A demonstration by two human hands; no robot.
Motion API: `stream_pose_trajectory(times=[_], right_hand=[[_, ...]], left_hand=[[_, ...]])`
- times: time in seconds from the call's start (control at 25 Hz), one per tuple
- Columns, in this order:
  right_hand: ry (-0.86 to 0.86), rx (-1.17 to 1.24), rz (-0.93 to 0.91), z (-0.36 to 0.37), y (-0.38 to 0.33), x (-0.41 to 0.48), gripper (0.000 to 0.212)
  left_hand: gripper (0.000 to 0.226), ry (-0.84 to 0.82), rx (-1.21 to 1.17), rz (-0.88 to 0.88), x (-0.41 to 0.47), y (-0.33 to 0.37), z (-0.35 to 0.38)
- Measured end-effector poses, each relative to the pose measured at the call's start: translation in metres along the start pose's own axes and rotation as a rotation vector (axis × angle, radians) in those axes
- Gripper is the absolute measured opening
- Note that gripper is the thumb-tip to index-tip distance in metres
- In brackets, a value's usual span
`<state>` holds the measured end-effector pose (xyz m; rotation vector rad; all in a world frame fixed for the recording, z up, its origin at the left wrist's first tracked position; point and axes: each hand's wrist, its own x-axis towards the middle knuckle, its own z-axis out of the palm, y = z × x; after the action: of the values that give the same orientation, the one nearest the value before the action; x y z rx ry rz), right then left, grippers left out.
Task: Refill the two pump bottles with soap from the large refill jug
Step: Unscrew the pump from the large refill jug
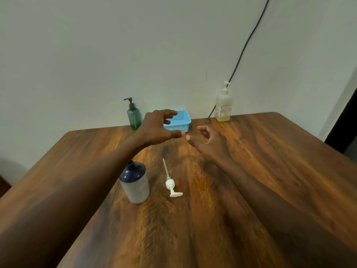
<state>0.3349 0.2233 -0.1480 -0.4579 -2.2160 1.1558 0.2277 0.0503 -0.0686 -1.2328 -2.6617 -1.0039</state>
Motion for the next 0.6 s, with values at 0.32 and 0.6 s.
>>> stream_pose_trajectory(times=[0.32,0.6], right_hand=[[0.240,0.088,0.156,-0.046,0.047,0.105,0.059],[0.357,-0.078,0.214,-0.065,0.101,0.209,0.071]], left_hand=[[0.082,-0.056,0.048,-0.016,0.119,0.041,0.066],[0.085,-0.049,0.087,-0.029,0.205,0.040,0.121]])
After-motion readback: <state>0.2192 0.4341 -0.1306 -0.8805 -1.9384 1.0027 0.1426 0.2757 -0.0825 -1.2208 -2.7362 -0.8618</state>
